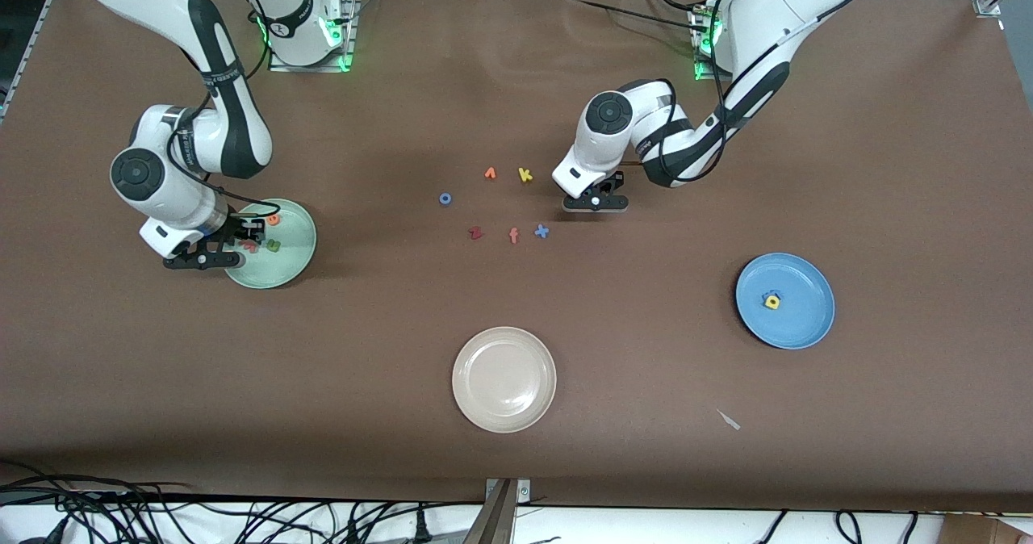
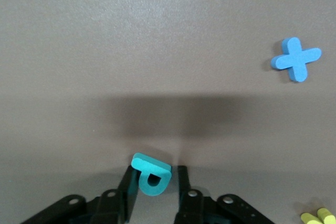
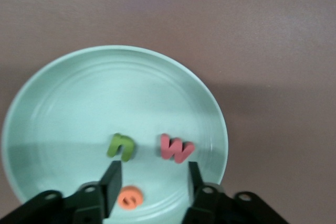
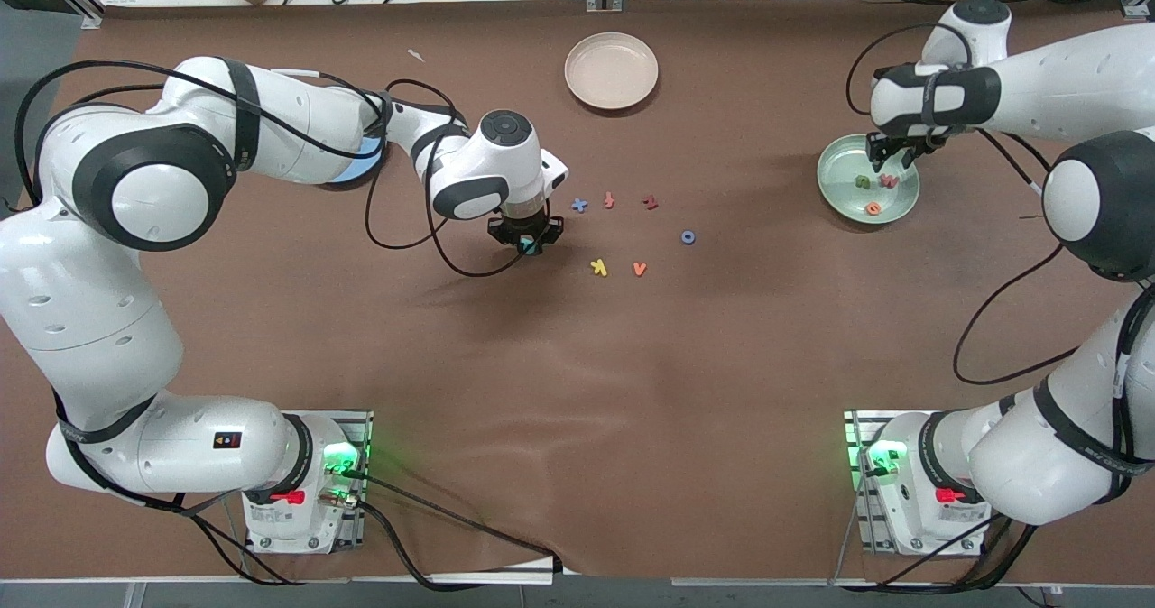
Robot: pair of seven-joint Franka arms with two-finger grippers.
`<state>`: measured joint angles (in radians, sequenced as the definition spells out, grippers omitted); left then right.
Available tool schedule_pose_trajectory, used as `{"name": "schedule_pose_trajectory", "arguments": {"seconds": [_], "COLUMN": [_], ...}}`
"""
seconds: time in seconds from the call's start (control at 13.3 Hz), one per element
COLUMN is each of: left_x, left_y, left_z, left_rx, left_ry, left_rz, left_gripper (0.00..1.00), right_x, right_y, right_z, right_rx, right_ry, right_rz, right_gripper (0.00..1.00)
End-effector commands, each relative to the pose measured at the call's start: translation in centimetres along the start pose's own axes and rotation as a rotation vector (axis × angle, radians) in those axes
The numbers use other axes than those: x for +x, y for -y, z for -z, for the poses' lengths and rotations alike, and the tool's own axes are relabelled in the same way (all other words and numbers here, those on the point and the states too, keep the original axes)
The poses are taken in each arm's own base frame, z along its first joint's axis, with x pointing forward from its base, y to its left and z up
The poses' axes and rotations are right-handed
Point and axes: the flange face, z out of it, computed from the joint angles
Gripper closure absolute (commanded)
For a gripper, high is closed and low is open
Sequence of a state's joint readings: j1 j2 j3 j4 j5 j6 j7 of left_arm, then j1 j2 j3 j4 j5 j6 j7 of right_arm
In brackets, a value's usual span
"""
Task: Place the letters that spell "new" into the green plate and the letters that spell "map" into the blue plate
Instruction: 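Drop the w on the green plate while the left gripper lifts the p, then carry the p to the blue plate while the right gripper returns to rest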
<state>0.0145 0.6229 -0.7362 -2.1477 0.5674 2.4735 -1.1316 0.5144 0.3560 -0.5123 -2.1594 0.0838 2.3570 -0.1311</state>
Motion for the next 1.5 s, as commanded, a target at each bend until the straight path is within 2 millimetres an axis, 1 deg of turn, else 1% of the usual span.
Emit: {"name": "schedule_pose_trajectory", "arguments": {"seconds": [0.0, 0.15, 0.23, 0.3, 0.38, 0.45, 0.53, 0.6, 0.68, 0.75, 0.83, 0.9, 1.05, 1.13, 1.2, 1.28, 1.35, 1.43], "left_x": [0.3, 0.3, 0.4, 0.4, 0.4, 0.4, 0.4, 0.4, 0.5, 1.1, 1.8, 2.6, 4.1, 4.9, 6.2, 7.4, 8.9, 10.1], "left_y": [0.1, 0.1, 0.2, 0.3, 0.3, 0.3, 0.3, 0.3, 0.3, 0.4, 0.4, 0.6, 1.0, 1.6, 2.5, 3.6, 5.0, 6.3], "left_z": [-0.7, -0.7, -0.8, -0.8, -0.8, -0.8, -0.8, -0.8, -0.7, -0.3, 0.3, 0.9, 2.0, 2.5, 3.1, 3.7, 4.4, 4.9], "left_rx": [0.021, 0.021, 0.023, 0.024, 0.024, 0.024, 0.024, 0.024, 0.022, 0.021, 0.027, 0.050, 0.091, 0.098, 0.104, 0.117, 0.131, 0.134], "left_ry": [-0.009, -0.009, -0.010, -0.010, -0.010, -0.010, -0.010, -0.010, -0.013, -0.020, -0.027, -0.029, -0.022, -0.019, -0.019, -0.011, -0.002, 0.001], "left_rz": [0.000, -0.004, -0.006, -0.005, -0.005, -0.005, -0.005, -0.005, -0.006, 0.000, -0.007, -0.013, -0.032, -0.037, -0.046, -0.068, -0.087, -0.109], "left_gripper": [0.70, 0.70, 0.73, 0.74, 0.75, 0.75, 0.78, 0.81, 0.82, 0.83, 0.84, 0.84, 0.84, 0.84, 0.84, 0.84, 0.84, 0.84], "right_x": [2.6, 3.8, 4.0, 4.2, 4.1, 3.9, 3.4, 2.2, 1.2, 0.0, -1.0, -1.9, -3.7, -4.0, -3.6, -3.4, -4.1, -4.5], "right_y": [0.3, 0.8, 1.2, 1.3, 1.2, 1.9, 2.1, 0.6, 0.4, 0.0, -0.1, -0.8, -0.1, -0.4, -1.5, -2.3, -2.5, -2.7], "right_z": [6.9, 11.0, 12.5, 14.6, 17.7, 19.6, 21.8, 24.4, 26.1, 27.3, 27.6, 27.9, 27.6, 28.1, 28.8, 29.6, 31.8, 32.9], "right_rx": [0.038, 0.044, 0.047, 0.052, 0.062, 0.067, 0.072, 0.109, 0.131, 0.135, 0.128, 0.123, 0.104, 0.078, 0.080, 0.083, 0.080, 0.080], "right_ry": [0.087, 0.124, 0.124, 0.122, 0.130, 0.120, 0.086, 0.046, 0.032, 0.043, 0.066, 0.083, 0.092, 0.046, -0.003, -0.045, -0.093, -0.114], "right_rz": [0.008, 0.020, 0.029, 0.040, 0.036, 0.048, 0.047, 0.040, 0.057, 0.062, 0.064, 0.044, 0.050, 0.048, 0.032, 0.028, 0.014, 0.004], "right_gripper": [0.00, 0.00, 0.00, 0.00, 0.00, 0.00, 0.00, 0.00, 0.00, 0.00, 0.00, 0.00, 0.00, 0.00, 0.00, 0.00, 0.00, 0.00]}}
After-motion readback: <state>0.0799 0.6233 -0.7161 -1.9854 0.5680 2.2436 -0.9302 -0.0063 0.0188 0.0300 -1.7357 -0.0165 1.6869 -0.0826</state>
